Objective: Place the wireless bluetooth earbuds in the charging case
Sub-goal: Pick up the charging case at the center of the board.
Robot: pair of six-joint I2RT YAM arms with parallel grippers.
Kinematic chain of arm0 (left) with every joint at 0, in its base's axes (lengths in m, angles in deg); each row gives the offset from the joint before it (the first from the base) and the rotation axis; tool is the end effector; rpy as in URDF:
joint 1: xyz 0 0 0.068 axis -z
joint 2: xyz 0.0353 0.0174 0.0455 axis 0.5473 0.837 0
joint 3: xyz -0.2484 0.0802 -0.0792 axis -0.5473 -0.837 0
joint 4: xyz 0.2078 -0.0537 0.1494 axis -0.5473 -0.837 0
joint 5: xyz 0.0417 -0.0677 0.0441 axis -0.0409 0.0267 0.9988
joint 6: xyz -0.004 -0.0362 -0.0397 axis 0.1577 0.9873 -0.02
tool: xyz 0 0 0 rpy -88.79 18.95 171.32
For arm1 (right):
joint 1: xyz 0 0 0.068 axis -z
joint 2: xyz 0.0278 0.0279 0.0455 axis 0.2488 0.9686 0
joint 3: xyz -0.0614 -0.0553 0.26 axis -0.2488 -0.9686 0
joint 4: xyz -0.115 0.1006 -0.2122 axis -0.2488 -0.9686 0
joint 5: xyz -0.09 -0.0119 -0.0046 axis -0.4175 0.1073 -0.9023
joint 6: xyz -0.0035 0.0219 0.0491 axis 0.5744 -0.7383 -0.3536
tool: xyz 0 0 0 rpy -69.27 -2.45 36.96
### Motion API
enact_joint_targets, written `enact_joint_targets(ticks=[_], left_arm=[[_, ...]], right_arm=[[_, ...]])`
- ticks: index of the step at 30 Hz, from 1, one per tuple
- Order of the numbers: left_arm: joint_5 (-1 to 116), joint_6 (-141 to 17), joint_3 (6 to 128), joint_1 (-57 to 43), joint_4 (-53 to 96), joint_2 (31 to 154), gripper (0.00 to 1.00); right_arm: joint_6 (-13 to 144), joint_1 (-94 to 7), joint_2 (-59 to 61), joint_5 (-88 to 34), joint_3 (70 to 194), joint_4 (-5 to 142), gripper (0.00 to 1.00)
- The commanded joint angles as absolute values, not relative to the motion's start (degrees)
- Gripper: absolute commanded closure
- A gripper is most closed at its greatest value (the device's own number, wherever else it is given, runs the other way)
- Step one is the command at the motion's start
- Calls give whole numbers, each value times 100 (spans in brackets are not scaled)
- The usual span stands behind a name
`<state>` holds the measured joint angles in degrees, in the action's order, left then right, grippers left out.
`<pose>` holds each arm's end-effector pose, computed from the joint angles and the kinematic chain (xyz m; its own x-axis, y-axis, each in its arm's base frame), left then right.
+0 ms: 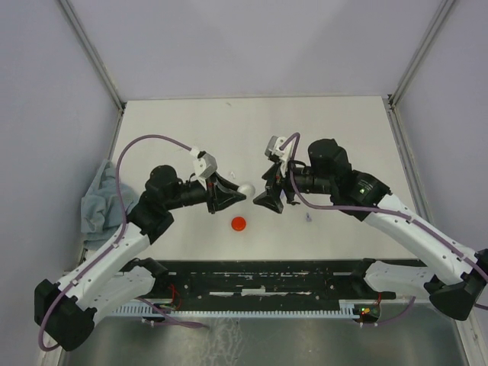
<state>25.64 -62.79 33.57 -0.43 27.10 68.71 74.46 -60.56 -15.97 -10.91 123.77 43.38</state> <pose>0.1623 -0.1318 0.3153 -0.2544 -0.0067 -0.9671 0.9226 0.2982 -0.2447 0.1587 0.1861 0.3840 -0.2260 -0.2897 -0.9301 -0.9294 0.3502 0.1167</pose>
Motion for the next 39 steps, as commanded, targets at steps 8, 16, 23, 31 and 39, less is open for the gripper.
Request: enact_joint_targets(ticks=[8,16,23,31,39], left_arm=[[1536,-7626,3315,-31,3205,6478,95],[1392,-7641,3410,-29,3092,6531,95],[1234,-7580,3456,-22,3091,6592,95],[1205,-7513,3456,-16,3087,6585,95],[1302,-7406,3428,-13,3091,6549,79]], right_arm=[[7386,-5958,-1279,-25,12762,4506,24],[7472,-5956,-1149,286,12929,4419,32],[7484,-5951,-970,588,13049,4304,43],[7483,-5952,-786,753,13194,4148,56],[7518,-5951,-685,814,13361,3928,85]])
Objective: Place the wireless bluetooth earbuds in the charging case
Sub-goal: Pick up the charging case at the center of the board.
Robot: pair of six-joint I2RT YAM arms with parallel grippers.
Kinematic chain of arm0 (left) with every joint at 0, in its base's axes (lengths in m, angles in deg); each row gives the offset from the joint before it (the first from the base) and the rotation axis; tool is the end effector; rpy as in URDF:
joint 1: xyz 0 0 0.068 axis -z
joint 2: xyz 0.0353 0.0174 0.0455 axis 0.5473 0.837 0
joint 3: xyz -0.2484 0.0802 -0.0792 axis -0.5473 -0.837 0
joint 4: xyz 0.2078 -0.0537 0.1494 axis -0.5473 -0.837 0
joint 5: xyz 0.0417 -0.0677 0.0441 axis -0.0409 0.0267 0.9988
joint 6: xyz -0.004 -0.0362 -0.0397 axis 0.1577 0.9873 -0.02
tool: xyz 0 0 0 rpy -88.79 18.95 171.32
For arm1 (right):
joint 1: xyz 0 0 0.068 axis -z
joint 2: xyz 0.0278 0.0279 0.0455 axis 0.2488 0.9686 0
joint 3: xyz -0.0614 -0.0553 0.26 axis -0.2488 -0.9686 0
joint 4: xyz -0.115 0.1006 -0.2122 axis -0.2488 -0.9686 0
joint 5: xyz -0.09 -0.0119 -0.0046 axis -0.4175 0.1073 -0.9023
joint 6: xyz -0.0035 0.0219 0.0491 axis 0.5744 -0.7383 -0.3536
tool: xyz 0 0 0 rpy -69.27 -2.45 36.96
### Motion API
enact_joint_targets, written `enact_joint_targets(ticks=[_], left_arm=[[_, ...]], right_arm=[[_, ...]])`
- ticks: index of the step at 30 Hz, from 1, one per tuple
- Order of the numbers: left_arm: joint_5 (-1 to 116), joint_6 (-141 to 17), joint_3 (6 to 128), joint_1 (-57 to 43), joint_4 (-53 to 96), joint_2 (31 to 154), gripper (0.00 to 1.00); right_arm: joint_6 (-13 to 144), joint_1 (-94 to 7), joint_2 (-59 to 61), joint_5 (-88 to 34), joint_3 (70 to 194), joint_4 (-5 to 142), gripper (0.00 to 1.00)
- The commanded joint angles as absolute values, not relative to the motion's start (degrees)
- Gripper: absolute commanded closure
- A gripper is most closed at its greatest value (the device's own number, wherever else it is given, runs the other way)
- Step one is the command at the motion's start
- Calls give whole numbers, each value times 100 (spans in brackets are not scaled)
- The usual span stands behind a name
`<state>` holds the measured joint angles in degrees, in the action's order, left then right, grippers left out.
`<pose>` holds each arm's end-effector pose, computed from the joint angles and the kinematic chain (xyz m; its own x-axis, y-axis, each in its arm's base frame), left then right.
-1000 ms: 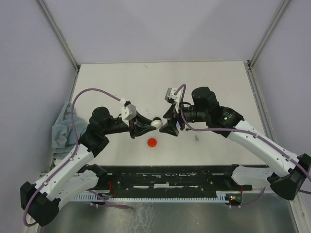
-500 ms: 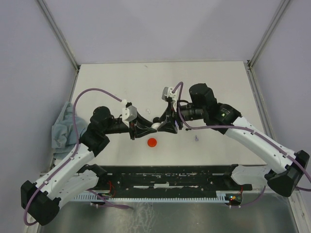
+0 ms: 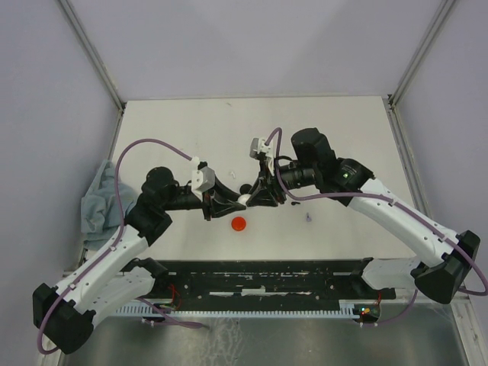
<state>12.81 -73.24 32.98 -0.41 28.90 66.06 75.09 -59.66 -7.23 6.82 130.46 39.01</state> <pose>0.1466 -0.1282 0.3235 -0.0265 0.0125 -0.9996 0.9970 0.0730 -0.0256 0.1758 0.2110 0.3823 -0.2899 -0.3479 -0.8916 -0.9570 0.0934 0.2747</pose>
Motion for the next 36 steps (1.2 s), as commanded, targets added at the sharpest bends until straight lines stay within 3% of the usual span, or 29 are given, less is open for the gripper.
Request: enact_joint_targets(ticks=[1,7,12,26,36], left_arm=[[1355,-7402,3410,-14,3095,6524,76],[2044,-6838,2990,-9,3643,6297,49],[2291,-6005,2460,-6,4728,6141,44],[2359,-5043,2118,-12,5982,6196,43],[2359,-4773,2124,-11,6273,6365,51]], right_arm=[[7505,-5950,-701,793,13361,3932,86],[7245,-5950,-882,513,13274,4219,88],[6923,-5950,-1085,345,13031,4728,87],[6373,-5949,-1282,133,12609,5446,87],[6104,-5949,-1300,150,12484,5759,87]])
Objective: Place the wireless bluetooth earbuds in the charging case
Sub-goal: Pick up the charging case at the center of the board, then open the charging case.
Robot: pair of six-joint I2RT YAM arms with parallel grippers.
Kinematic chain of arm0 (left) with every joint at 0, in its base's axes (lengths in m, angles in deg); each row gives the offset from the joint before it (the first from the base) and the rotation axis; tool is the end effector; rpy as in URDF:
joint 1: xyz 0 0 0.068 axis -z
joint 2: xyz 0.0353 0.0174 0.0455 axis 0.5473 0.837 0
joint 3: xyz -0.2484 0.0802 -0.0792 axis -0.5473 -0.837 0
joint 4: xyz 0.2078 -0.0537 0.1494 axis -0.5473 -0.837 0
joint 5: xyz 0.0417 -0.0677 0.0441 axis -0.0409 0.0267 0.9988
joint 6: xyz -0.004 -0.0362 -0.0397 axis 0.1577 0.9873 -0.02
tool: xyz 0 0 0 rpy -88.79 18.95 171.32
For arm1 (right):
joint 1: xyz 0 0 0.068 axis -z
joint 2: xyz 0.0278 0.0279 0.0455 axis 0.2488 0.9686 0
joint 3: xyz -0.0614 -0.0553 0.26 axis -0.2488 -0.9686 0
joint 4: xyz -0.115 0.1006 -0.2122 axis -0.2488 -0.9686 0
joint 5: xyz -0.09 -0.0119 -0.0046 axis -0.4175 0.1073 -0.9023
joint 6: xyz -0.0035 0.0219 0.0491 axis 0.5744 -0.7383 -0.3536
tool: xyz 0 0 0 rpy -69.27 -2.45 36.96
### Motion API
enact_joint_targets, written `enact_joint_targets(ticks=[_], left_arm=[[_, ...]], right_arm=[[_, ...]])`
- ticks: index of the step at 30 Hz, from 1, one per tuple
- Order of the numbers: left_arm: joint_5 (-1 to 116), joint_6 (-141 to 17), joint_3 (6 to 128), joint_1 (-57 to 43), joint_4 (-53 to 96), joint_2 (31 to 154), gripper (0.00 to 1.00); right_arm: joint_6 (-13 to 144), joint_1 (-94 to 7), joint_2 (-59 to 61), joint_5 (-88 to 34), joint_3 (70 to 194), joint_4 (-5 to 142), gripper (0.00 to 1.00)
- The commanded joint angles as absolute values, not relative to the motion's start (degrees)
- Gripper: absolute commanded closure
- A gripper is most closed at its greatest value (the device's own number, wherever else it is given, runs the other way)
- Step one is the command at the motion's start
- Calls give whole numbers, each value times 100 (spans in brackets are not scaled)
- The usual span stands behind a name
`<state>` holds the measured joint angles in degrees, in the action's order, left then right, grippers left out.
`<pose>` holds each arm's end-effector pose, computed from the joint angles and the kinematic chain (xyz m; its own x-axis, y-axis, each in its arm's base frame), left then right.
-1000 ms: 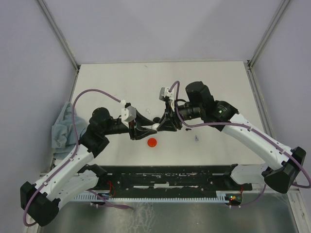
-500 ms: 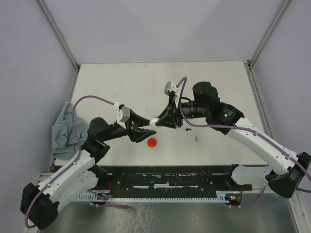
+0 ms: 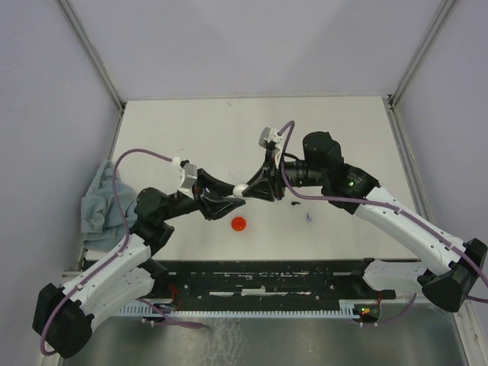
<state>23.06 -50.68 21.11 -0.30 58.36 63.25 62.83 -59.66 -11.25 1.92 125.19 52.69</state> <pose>0.1393 -0.1189 0.3098 -0.1131 -0.2671 -0.9570 0.9704 0.1773 -0.1642 0.1734 0.2052 0.3904 -0.3529 -0.1730 -0.9195 -0.9286 0.1855 0.3215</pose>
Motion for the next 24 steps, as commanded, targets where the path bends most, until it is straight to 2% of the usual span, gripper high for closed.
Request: enact_joint_targets(ticks=[1,8,13,19,22,24], left_arm=[[2367,-4769,2120,-16,6273,6383,51],[2406,-4715,2097,-9,6273,6411,52],[2356,-4643,2138,-4,6275,6483,58],[2254,-4668,2201,-5,6290,6545,81],[2143,-4826,2157,-5,6297,6518,95],[2078,-4964,2116,-5,6297,6466,97]], right_arm=[[6090,-5949,-1309,154,12477,5796,87],[6066,-5949,-1338,151,12436,5858,87],[6055,-5949,-1349,160,12428,5909,87],[6058,-5951,-1356,173,12417,5929,85],[6065,-5950,-1404,105,12415,5912,79],[6091,-5949,-1425,51,12416,5861,74]])
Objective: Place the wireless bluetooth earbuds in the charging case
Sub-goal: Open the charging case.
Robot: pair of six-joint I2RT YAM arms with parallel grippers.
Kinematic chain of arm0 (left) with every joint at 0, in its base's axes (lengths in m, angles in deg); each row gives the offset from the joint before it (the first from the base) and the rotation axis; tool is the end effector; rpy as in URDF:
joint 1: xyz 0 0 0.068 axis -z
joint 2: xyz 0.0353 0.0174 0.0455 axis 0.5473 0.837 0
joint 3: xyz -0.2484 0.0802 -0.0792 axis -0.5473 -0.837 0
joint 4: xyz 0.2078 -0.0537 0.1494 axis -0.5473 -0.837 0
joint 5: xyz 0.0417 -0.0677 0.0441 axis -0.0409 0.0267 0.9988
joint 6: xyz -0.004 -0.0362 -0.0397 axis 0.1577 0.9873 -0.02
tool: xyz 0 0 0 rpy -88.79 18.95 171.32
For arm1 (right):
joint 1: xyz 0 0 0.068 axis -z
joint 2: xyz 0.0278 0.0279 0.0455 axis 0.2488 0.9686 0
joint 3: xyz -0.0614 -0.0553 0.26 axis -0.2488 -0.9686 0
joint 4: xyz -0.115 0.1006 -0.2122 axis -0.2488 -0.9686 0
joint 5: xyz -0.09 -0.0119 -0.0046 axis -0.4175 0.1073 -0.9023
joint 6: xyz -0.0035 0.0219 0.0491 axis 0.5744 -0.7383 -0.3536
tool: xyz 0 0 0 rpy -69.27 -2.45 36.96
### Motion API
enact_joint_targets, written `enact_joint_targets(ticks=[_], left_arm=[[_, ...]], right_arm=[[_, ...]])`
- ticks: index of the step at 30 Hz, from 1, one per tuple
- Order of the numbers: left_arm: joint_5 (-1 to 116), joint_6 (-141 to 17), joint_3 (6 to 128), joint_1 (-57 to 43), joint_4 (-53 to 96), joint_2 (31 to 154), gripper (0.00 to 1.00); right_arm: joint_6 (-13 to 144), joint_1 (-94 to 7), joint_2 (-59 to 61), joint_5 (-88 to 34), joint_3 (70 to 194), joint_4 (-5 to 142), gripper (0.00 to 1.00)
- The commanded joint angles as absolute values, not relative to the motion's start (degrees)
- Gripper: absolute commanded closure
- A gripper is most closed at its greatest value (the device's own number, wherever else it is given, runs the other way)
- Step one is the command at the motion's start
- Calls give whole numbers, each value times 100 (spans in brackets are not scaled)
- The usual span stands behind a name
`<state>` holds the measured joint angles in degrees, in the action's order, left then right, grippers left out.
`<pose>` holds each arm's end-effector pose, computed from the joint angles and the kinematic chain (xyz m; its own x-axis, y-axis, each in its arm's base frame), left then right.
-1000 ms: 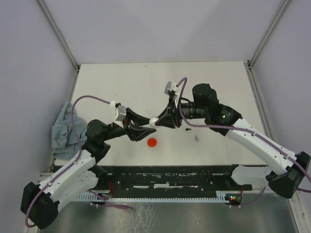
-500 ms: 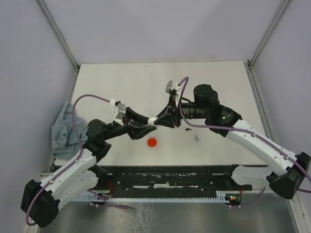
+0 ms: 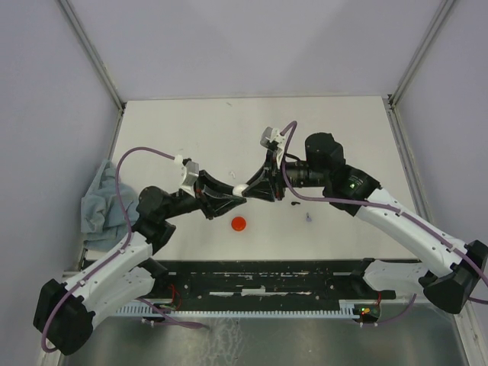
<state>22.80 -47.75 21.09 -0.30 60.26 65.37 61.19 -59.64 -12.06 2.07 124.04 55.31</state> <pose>0.1443 -0.1223 0.3067 -0.1664 -0.2718 -0.9479 0.9634 0.1601 -0.2150 0.1719 0.2037 0.3915 -0.3537 -0.1420 -0.9245 -0.9278 0.1787 0.3275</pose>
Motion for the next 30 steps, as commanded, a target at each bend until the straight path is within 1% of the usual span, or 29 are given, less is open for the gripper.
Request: enact_joint_targets(ticks=[1,8,13,18,24,30], left_arm=[[2056,-5050,2100,-5,6299,6423,97],[1680,-5622,2052,3,6068,6142,97],[1519,-6015,2106,4,5609,6000,97],[1543,-6111,2081,13,5526,5934,97],[1854,-6156,1906,14,5537,5926,97],[2903,-5972,1454,4,5685,5944,97]], right_arm=[[6116,-5949,-1432,18,12429,5822,70],[6250,-5946,-1486,-205,12479,5560,58],[6269,-5941,-1486,-317,12601,5414,56],[6270,-5941,-1412,-405,12718,5245,54],[6270,-5941,-1236,-694,12921,4832,48],[6251,-5823,-913,-1306,13208,4211,35]])
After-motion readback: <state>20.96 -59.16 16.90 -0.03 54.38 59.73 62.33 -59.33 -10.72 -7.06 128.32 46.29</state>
